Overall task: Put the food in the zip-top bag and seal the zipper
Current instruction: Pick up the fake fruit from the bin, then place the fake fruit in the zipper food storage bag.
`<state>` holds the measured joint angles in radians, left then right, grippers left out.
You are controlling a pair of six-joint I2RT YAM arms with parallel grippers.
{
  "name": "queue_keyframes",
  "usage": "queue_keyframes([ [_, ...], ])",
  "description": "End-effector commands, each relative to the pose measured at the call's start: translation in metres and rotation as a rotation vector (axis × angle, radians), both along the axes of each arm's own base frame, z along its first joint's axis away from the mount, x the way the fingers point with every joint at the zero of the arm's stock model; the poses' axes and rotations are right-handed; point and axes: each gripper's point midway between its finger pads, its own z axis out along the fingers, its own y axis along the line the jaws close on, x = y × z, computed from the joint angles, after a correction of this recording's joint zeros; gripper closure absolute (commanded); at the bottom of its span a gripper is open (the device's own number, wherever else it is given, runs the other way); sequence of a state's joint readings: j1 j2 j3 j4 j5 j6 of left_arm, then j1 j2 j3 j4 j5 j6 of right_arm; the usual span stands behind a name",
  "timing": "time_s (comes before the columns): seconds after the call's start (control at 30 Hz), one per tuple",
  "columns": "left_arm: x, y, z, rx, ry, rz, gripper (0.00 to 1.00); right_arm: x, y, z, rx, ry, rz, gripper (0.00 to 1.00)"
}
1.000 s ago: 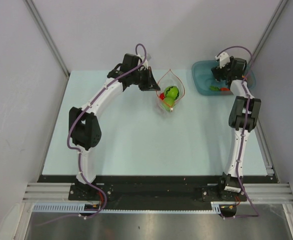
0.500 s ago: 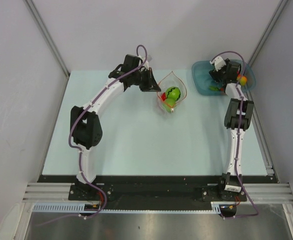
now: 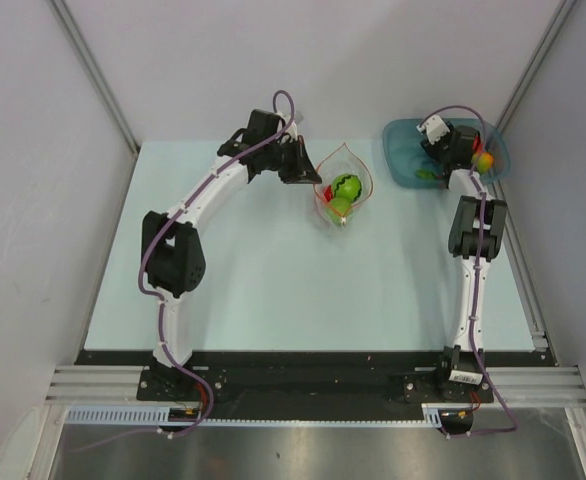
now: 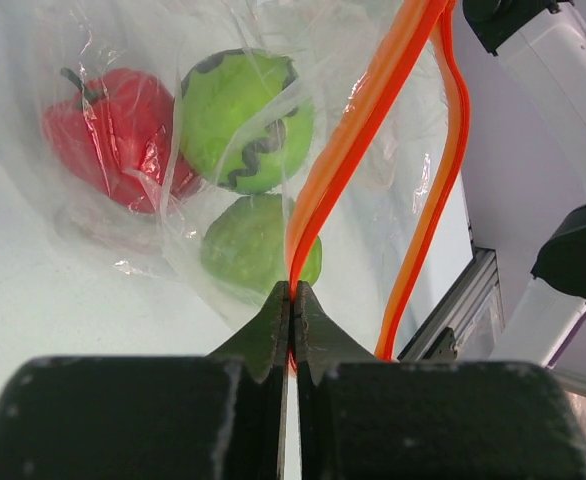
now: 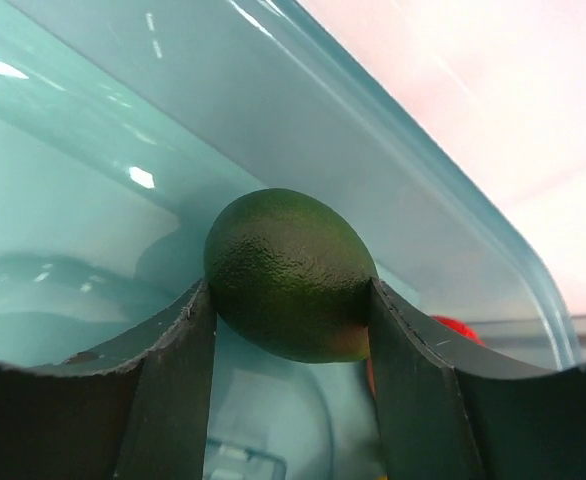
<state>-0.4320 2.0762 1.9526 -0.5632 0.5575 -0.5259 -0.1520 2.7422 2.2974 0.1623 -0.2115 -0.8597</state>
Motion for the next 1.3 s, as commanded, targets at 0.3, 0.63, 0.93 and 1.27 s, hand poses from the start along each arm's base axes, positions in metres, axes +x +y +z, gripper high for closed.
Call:
queue_keyframes([
  [0.3,0.002,-0.006,0.022,-0.048,-0.034,-0.004,0.96,-0.037,0.056,0.213,0.198,-0.264,0.135,0.96],
  [0.63,-0.001,-0.007,0.024,-0.067,-0.024,-0.009,0.96,-0.186,0.210,0.301,0.624,0.063,0.532,1.00],
  [0.93,-0.006,-0.010,0.033,-0.098,-0.019,-0.023,0.96,-0.296,0.323,0.275,0.653,0.331,0.824,1.00],
  [1.27,-0.011,-0.012,0.039,-0.148,0.006,-0.053,0.96,-0.295,0.334,0.205,0.690,0.516,0.762,0.91],
])
